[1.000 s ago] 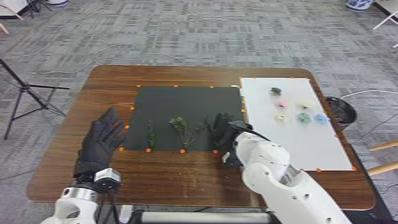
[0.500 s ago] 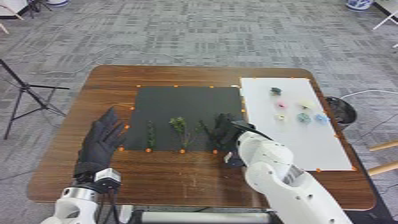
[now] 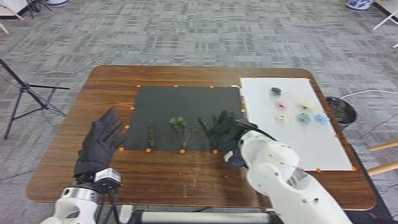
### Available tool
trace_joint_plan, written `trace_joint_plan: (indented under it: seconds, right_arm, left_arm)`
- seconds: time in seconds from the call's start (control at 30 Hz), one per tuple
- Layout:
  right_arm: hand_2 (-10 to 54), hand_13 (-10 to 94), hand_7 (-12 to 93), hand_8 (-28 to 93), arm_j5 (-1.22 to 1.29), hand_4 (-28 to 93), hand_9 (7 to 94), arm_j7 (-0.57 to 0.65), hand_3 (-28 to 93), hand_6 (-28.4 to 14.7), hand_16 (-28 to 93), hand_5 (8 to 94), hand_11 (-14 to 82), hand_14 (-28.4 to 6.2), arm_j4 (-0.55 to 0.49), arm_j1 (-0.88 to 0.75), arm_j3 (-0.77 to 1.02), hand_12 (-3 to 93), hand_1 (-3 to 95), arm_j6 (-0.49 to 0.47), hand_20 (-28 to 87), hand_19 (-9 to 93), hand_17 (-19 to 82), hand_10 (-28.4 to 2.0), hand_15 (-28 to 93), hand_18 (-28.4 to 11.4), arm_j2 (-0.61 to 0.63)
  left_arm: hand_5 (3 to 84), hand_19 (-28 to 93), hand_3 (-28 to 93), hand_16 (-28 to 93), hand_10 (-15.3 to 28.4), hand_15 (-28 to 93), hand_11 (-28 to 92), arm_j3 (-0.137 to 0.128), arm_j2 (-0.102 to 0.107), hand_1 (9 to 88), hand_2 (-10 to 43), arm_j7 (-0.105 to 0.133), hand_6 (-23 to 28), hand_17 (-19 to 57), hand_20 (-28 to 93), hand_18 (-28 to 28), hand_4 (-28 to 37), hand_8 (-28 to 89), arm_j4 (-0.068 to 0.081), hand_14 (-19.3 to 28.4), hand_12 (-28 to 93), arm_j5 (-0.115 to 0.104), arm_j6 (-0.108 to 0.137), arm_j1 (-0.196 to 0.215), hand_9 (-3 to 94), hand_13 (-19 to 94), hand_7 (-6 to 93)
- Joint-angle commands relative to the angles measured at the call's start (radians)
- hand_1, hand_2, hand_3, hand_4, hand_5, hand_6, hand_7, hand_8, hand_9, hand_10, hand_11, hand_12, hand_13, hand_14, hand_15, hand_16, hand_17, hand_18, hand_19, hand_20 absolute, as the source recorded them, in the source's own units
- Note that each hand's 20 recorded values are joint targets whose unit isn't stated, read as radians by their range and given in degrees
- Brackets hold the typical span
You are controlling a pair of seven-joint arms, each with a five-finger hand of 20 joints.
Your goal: Arrange flowers
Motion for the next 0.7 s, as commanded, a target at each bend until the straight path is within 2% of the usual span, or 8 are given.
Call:
trace_joint_plan:
  seconds: [0.03,0.1,0.2,0.33,0.47,0.53,0.63,0.7]
  right_arm:
    - [-7.5,75,45,-11,0.057,-20,77.4,0.012,75,-3.3,37,69.8,60.1,-9.3,-0.095,0.032,0.094,48.7,23.6,0.167,36,88,34,-10.8,83,-22.2,-0.004]
    - [-7.3,74,44,-11,0.019,-20,74.8,-0.02,75,-3.7,37,68.0,59.6,-9.5,-0.093,0.045,0.109,48.7,24.1,0.229,36,87,33,-11.4,83,-22.0,0.019]
    - [-7.4,65,41,-11,-0.115,-20,63.9,-0.082,77,-4.7,35,60.3,56.8,-10.8,-0.05,0.055,0.134,44.3,27.5,0.278,36,83,27,-14.1,80,-21.5,0.078]
    - [-9.4,54,34,-12,-0.203,-23,52.6,-0.074,80,-4.8,29,49.4,41.6,-11.1,-0.018,0.049,0.176,29.8,30.2,0.206,39,78,22,-13.5,77,-21.2,0.143]
    - [-9.5,51,29,-11,-0.31,-28,48.4,-0.058,78,-5.8,27,45.3,32.7,-11.3,0.018,0.037,0.186,25.5,30.7,0.142,40,77,21,-13.1,78,-21.5,0.201]
    - [-9.5,51,28,-10,-0.317,-28,47.4,-0.029,69,-6.5,26,44.3,31.7,-11.3,0.004,0.019,0.205,25.3,35.1,0.051,41,77,21,-13.6,77,-21.6,0.219]
    - [-9.5,50,26,-9,-0.299,-28,45.2,-0.018,48,-7.9,26,41.3,31.3,-11.4,-0.02,-0.024,0.23,25.6,45.7,0.003,41,77,21,-14.2,78,-21.9,0.249]
    - [-9.5,49,25,-9,-0.299,-28,44.6,-0.022,41,-8.4,25,40.6,31.1,-11.7,-0.024,-0.045,0.236,25.5,48.4,0.003,41,77,20,-14.7,78,-22.0,0.262]
  left_arm:
    - [22.1,39,51,11,8.7,4,8,-0.008,-0.01,26.6,-0.8,-0.002,-0.3,-14.8,8,19.1,-27.9,-9,-0.006,11.2,20,0.001,-0.009,0.019,17.2,14,16.7]
    - [22.1,39,51,11,8.6,3,8,-0.01,-0.013,26.7,-0.8,-0.003,-0.3,-14.8,8,19.1,-28.0,-9,-0.006,11.2,20,0.004,-0.008,0.021,17.2,14,16.7]
    - [22.1,39,51,11,8.6,4,8,-0.01,-0.016,26.7,-0.8,-0.002,-0.3,-14.8,8,19.1,-27.9,-9,-0.008,11.2,20,0.004,-0.006,0.026,17.2,14,16.8]
    - [22.1,39,51,11,8.6,4,8,-0.012,-0.015,26.5,-0.8,0.003,-0.3,-14.8,8,19.1,-27.8,-9,-0.012,11.1,19,0.004,0.0,0.03,17.2,14,16.9]
    - [22.1,39,51,11,8.7,4,8,-0.016,-0.018,26.5,-0.8,0.004,-0.3,-14.8,8,19.1,-27.9,-9,-0.014,11.2,19,0.003,0.003,0.034,17.3,14,16.8]
    - [22.0,39,51,11,8.8,4,8,-0.015,-0.017,26.5,-0.9,0.004,-0.4,-14.8,7,19.1,-27.9,-9,-0.013,11.2,19,0.003,0.002,0.032,17.2,14,17.0]
    - [22.0,39,51,11,8.7,4,8,-0.016,-0.018,26.8,-0.8,0.007,-0.4,-14.8,8,19.1,-27.9,-9,-0.014,11.2,19,0.002,0.004,0.036,17.2,14,17.0]
    - [22.1,39,51,11,8.7,4,8,-0.018,-0.018,26.8,-0.8,0.007,-0.3,-14.8,8,19.1,-28.0,-9,-0.015,11.2,20,0.002,0.006,0.037,17.3,14,16.9]
